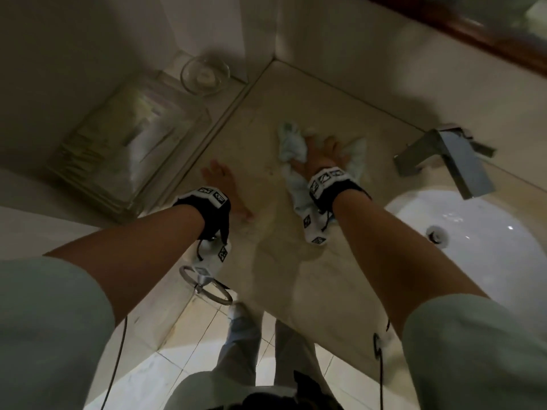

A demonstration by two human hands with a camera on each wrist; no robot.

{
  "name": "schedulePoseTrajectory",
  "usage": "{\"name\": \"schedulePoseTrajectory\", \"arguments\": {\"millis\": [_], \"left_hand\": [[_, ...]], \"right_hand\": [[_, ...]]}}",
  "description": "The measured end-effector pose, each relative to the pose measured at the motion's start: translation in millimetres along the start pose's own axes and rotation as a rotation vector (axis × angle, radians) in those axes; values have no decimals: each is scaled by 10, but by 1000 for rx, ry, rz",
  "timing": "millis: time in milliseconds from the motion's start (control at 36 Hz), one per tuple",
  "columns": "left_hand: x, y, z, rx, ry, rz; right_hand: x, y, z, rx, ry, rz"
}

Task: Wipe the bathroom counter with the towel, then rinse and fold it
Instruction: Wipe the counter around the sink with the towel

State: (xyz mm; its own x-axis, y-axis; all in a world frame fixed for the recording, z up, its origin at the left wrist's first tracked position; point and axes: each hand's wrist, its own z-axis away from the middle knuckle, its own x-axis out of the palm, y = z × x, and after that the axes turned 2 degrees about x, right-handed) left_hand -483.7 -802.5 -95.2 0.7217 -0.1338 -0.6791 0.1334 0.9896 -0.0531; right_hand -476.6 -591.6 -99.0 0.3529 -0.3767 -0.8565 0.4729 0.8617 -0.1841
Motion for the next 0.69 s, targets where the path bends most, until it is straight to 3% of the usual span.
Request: {"name": "schedulePoseTrajectory", "arguments": {"millis": [111, 250, 306, 472, 611, 694], "left_hand": [[-53, -4, 121, -10, -35, -139], [-317, 45, 616, 112, -98, -370], [-312, -1, 646, 114, -75, -296], [168, -109, -312, 30, -63, -114], [-27, -29, 81, 100, -15, -27], [-39, 4, 28, 99, 10, -22]], "right_hand": [[187, 29, 329, -73, 38, 14], [307, 188, 589, 23, 110, -33], [293, 198, 600, 100, 116, -81], [182, 192, 484, 331, 216, -240], [26, 216, 158, 500, 177, -473], [-89, 115, -85, 599, 277, -452]]}}
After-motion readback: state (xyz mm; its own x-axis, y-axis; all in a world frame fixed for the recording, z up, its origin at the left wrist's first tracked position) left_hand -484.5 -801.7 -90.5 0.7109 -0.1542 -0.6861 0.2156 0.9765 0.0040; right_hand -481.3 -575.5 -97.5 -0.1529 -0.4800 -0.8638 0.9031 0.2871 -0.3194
